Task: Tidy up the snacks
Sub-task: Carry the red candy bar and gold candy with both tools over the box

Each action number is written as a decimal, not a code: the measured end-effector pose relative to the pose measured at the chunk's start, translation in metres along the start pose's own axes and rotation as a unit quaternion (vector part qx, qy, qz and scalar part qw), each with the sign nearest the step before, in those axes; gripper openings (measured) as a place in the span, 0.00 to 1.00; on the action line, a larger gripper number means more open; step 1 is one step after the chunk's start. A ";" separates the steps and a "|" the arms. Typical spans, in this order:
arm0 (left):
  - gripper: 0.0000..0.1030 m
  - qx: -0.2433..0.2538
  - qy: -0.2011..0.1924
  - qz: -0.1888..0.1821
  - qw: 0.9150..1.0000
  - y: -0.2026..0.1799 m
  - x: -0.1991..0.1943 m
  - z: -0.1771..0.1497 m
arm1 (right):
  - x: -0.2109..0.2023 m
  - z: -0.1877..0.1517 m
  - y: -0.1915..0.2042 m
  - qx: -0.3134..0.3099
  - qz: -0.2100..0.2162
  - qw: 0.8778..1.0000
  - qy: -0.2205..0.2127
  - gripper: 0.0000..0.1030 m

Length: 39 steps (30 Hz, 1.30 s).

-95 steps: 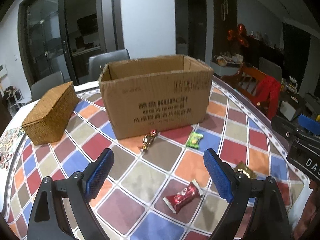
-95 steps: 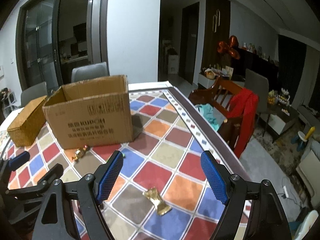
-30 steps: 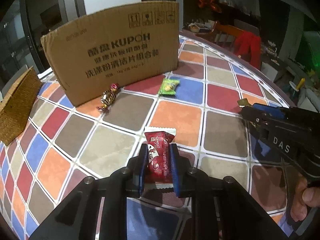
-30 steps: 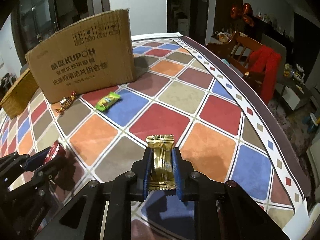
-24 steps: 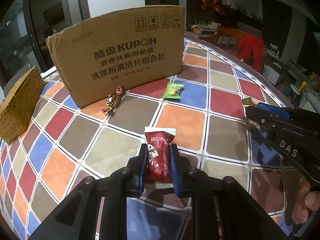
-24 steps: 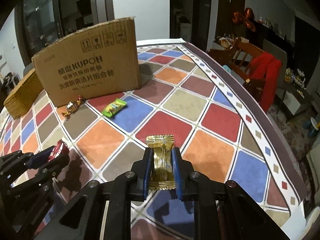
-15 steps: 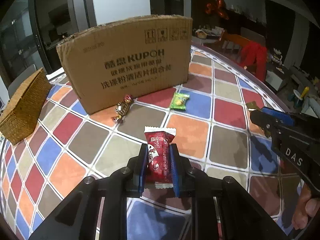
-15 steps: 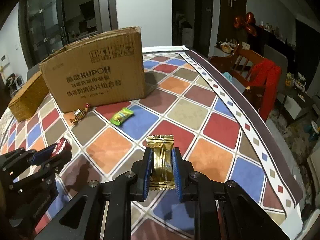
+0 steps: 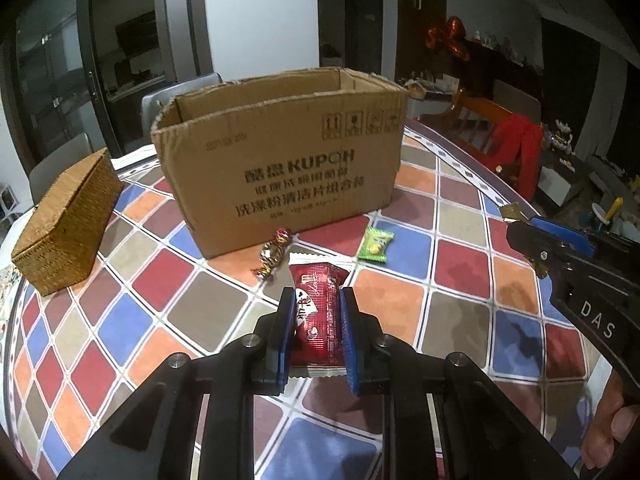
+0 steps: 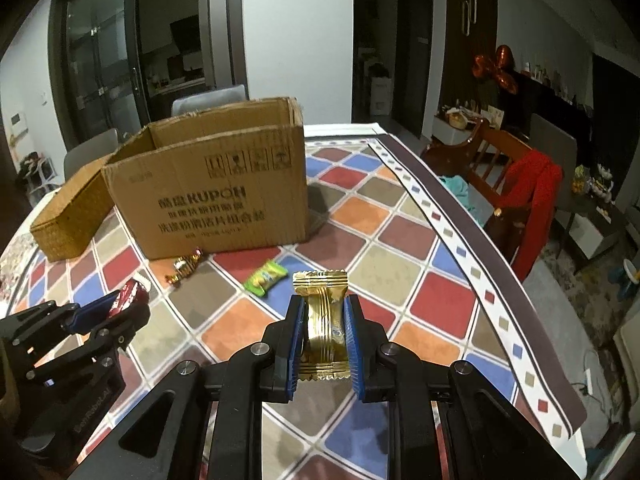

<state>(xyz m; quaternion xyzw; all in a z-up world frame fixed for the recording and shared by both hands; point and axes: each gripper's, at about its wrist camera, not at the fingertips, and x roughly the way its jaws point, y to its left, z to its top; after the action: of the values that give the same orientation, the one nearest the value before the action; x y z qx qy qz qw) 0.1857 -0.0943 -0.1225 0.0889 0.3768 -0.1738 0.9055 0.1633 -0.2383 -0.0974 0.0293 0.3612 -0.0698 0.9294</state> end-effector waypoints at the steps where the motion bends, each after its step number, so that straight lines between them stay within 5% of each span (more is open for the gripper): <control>1: 0.22 -0.002 -0.001 0.002 1.000 0.002 -0.002 0.002 | -0.001 0.002 0.001 -0.001 0.000 1.000 -0.003 0.21; 39: 0.22 -0.048 -0.079 0.027 0.995 0.045 -0.049 0.094 | -0.038 0.095 0.027 -0.022 0.021 0.996 -0.089 0.21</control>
<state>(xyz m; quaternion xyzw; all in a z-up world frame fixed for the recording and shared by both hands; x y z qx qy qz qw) 0.2323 -0.0676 -0.0208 0.0420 0.3093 -0.1372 0.9401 0.2026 -0.2179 -0.0014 0.0104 0.2780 -0.0445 0.9595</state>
